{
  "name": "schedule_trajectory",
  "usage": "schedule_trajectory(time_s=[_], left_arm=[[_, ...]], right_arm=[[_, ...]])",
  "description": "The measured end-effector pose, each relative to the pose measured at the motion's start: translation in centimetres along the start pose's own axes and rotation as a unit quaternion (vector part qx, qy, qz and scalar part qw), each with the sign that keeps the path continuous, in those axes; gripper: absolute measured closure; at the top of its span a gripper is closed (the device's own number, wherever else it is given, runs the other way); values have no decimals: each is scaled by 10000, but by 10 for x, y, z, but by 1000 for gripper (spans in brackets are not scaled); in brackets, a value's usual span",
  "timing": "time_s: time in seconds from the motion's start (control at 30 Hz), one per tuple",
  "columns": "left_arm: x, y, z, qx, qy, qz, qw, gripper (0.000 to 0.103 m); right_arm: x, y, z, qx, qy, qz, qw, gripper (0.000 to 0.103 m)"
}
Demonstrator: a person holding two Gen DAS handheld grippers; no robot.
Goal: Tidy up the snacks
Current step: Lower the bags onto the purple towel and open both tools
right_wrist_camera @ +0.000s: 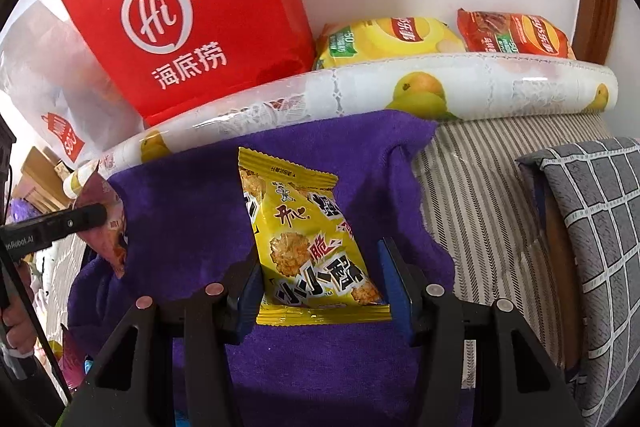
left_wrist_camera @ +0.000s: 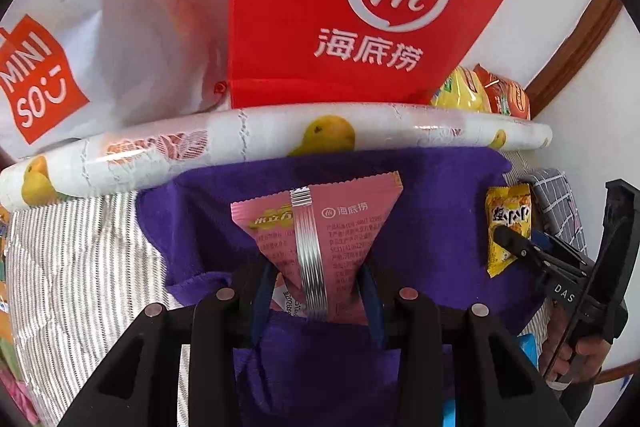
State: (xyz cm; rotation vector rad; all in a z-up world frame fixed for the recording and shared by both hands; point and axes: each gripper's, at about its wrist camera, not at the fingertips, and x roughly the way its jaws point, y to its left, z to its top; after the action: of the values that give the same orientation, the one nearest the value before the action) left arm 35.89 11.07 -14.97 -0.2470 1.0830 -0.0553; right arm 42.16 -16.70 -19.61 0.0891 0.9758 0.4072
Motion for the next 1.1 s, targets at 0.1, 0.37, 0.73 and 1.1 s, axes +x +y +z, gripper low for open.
schedule_trajectory(time_s=[0.1, 0.37, 0.73, 1.1], left_arm=[[4, -1, -2, 2, 87, -19, 10000, 66], [13, -7, -3, 34, 235, 13, 9997, 65], [15, -16, 0, 90, 246, -147, 9995, 51], [-15, -28, 4, 301, -100, -198, 9993, 37]], right_arm=[[3, -3, 0, 57, 57, 14, 10000, 50], [7, 4, -2, -59, 127, -29, 9999, 49], [-10, 5, 0, -24, -254, 95, 9996, 32], [-42, 26, 6, -500, -888, -336, 9942, 26]])
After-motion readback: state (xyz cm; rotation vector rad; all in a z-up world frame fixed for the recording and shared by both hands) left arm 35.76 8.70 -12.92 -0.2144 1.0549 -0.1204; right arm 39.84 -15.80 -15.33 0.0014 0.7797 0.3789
